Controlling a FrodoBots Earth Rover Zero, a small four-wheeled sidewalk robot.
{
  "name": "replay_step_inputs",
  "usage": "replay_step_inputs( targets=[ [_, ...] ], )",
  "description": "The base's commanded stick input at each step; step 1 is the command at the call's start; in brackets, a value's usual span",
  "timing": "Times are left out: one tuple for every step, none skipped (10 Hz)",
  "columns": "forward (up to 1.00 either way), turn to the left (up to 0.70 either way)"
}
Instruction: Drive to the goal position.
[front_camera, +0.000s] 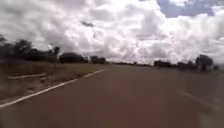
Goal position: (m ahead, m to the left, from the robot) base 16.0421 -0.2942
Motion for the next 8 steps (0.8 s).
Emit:
replay_step_inputs(
  targets=[
    [1.0,0.25],
    [1.0,0.27],
    [1.0,0.28],
    [1.0,0.25],
    [1.0,0.18],
    [1.0,0.11],
    [1.0,0.05],
    [1.0,0.0]
  ],
)
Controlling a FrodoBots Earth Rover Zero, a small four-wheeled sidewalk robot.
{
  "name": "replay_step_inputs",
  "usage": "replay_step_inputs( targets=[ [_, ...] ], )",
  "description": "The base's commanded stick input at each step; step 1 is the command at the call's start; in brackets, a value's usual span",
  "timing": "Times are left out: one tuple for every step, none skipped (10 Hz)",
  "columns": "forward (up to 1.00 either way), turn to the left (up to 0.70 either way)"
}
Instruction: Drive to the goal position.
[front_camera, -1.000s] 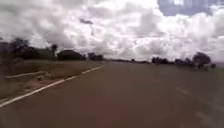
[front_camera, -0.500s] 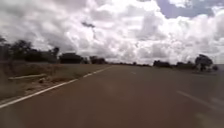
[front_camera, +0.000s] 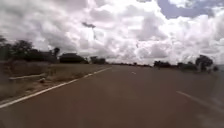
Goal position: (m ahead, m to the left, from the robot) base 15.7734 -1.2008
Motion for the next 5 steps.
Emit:
replay_step_inputs(
  targets=[
    [1.0,0.0],
    [0.99,0.0],
    [0.9,0.0],
    [0.82,0.0],
    [0.91,0.0]
  ],
)
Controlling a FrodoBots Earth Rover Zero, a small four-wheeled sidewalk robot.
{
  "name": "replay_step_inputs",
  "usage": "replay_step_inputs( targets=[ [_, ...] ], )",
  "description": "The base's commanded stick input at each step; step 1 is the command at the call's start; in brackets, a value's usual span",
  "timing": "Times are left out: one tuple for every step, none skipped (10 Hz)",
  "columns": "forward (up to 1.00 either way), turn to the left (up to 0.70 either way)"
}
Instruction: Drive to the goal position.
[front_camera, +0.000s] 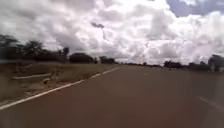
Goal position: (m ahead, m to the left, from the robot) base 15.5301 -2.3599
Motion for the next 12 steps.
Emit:
replay_step_inputs(
  targets=[
    [0.97,0.0],
    [1.0,0.0],
    [1.0,0.0],
    [1.0,0.0],
    [1.0,0.0],
    [1.0,0.0],
    [1.0,0.0],
    [1.0,0.0],
    [1.0,0.0],
    [1.0,0.0],
    [1.0,-0.22],
    [1.0,-0.35]
  ],
)
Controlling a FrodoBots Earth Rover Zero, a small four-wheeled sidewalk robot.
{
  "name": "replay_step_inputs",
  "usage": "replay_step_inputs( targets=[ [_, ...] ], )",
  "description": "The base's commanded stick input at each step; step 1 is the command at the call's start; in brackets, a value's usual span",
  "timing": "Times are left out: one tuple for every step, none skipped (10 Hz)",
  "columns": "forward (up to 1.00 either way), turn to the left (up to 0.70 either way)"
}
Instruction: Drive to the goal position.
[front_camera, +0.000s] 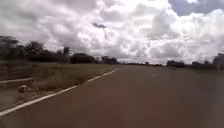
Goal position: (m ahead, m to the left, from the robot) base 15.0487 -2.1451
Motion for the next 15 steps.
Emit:
replay_step_inputs(
  targets=[
    [1.0,-0.4],
    [1.0,-0.4],
    [1.0,-0.35],
    [1.0,-0.24],
    [1.0,-0.15],
    [1.0,-0.07],
    [1.0,0.0],
    [1.0,0.0],
    [1.0,0.0],
    [1.0,-0.07],
    [1.0,-0.16],
    [1.0,-0.4],
    [1.0,-0.4],
    [1.0,-0.07],
    [1.0,-0.03]
  ],
)
